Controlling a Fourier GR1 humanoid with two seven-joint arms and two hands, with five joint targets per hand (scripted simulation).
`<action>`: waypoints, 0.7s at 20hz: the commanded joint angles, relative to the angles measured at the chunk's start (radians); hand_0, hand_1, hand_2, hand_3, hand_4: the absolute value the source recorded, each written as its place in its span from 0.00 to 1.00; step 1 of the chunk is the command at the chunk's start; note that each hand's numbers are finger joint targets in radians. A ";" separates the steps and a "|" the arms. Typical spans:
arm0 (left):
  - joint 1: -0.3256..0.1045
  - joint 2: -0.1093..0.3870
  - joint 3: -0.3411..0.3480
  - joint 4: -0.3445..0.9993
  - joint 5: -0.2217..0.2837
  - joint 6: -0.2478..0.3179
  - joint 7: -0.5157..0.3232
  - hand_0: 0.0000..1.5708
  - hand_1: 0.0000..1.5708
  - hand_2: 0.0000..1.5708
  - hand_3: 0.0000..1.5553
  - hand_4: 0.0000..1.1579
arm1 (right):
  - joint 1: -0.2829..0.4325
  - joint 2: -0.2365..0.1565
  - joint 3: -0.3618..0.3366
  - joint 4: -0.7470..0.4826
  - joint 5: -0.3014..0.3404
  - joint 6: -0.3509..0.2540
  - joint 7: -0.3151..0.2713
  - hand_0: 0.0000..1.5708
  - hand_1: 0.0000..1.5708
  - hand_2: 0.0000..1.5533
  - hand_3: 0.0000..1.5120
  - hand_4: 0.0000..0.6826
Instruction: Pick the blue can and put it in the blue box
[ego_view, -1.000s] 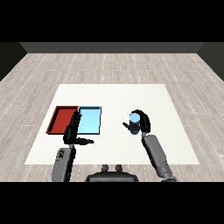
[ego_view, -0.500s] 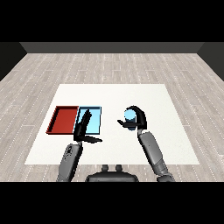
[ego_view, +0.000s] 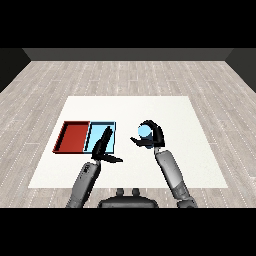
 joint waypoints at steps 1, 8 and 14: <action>-0.044 0.000 -0.032 0.033 0.036 0.039 0.044 0.00 0.00 0.00 0.00 0.00 | -0.010 0.023 0.005 0.028 0.025 -0.005 -0.025 0.93 0.93 0.94 0.92 0.90; 0.003 0.029 -0.036 0.063 0.042 0.016 -0.019 0.00 0.00 0.00 0.00 0.00 | -0.005 0.024 0.021 -0.079 0.054 0.031 0.070 0.95 0.95 0.95 0.93 0.90; -0.073 0.000 -0.118 0.100 0.079 0.110 0.026 0.00 0.00 0.00 0.00 0.00 | -0.050 0.020 0.008 -0.061 0.048 0.062 0.076 0.95 0.95 0.95 0.93 0.89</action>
